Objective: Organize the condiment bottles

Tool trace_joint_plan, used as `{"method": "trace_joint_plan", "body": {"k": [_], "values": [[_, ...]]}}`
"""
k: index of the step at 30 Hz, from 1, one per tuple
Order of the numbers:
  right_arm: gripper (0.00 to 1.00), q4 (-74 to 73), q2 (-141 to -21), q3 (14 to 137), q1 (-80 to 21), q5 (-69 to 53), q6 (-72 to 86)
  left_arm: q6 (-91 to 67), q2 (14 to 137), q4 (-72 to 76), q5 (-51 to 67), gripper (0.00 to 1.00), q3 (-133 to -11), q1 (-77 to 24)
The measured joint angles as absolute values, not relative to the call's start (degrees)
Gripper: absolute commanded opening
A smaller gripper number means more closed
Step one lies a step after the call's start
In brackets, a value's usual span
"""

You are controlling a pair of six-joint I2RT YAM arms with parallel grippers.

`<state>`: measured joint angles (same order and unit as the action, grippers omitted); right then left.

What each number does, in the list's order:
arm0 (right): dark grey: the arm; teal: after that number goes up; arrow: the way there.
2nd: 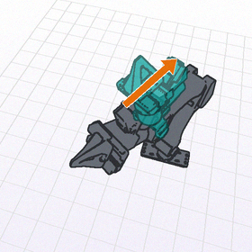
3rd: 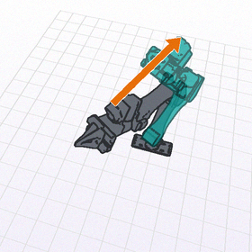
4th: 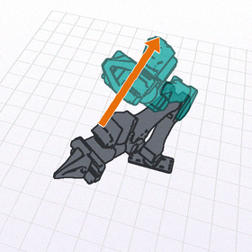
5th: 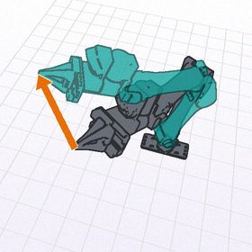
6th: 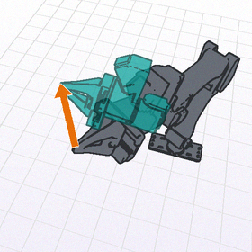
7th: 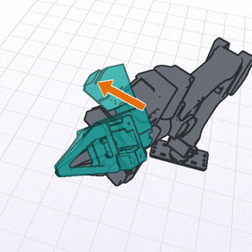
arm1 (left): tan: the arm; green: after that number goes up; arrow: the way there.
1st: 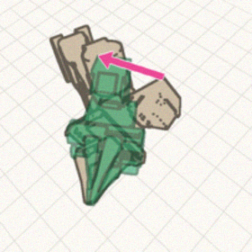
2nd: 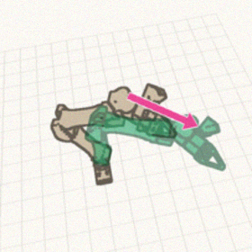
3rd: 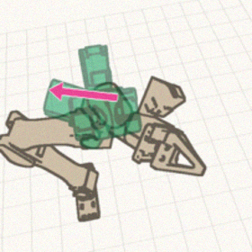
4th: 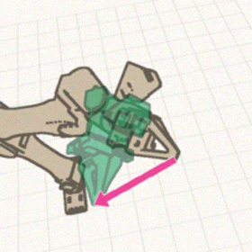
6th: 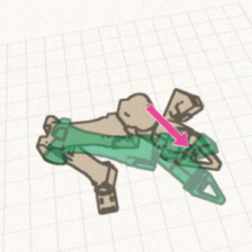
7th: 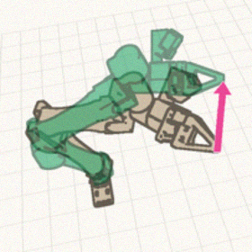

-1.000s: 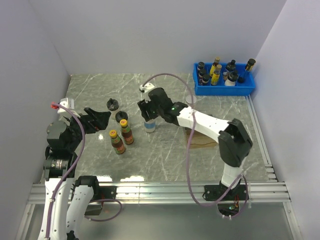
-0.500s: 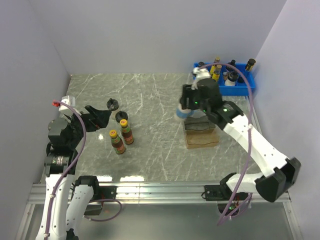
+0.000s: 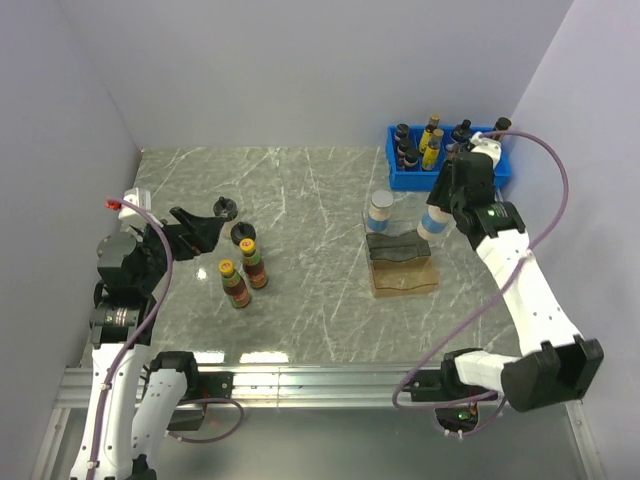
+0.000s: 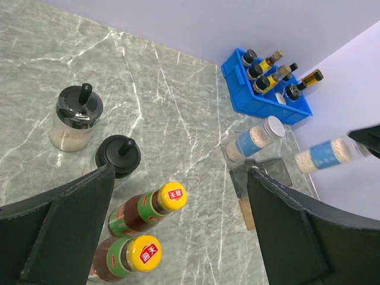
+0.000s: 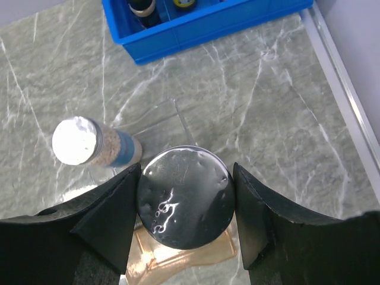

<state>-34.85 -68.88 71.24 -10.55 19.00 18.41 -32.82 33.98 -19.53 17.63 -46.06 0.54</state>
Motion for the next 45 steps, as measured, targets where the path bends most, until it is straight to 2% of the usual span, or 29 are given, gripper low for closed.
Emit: {"method": "trace_joint_plan", "body": {"k": [7, 15, 35, 36, 37, 40, 43, 45], "values": [[0.0, -27.22, -79.81, 73.19, -9.72, 14.52, 18.24, -32.64, 33.47, -19.84, 17.72, 1.0, -46.09, 0.54], [0.0, -22.04, -87.13, 75.05, -9.72, 11.97, 17.85, -32.64, 32.67, -20.84, 17.72, 0.99, -46.09, 0.54], [0.0, -19.49, -92.82, 75.05, -9.1, 15.53, 17.61, -32.64, 32.36, -20.91, 17.72, 0.99, -46.09, 0.54], [0.03, -19.46, -92.84, 75.05, -9.1, 15.55, 17.58, -32.64, 32.36, -20.91, 17.72, 0.99, -46.09, 0.54], [0.17, -19.44, -92.88, 75.05, -9.1, 15.51, 17.58, -32.64, 32.36, -20.91, 17.72, 0.99, -46.09, 0.54], [0.44, -19.4, -93.21, 75.05, -9.1, 15.27, 17.52, -32.64, 32.36, -20.91, 17.72, 0.99, -46.09, 0.54], [0.57, -19.4, -93.62, 75.05, -9.06, 14.48, 17.28, -32.64, 32.34, -20.91, 17.72, 0.99, -46.09, 0.54], [0.6, -19.4, -93.86, 75.05, -8.99, 13.8, 17.21, -32.64, 32.34, -20.88, 17.72, 0.99, -46.09, 0.54]]}}
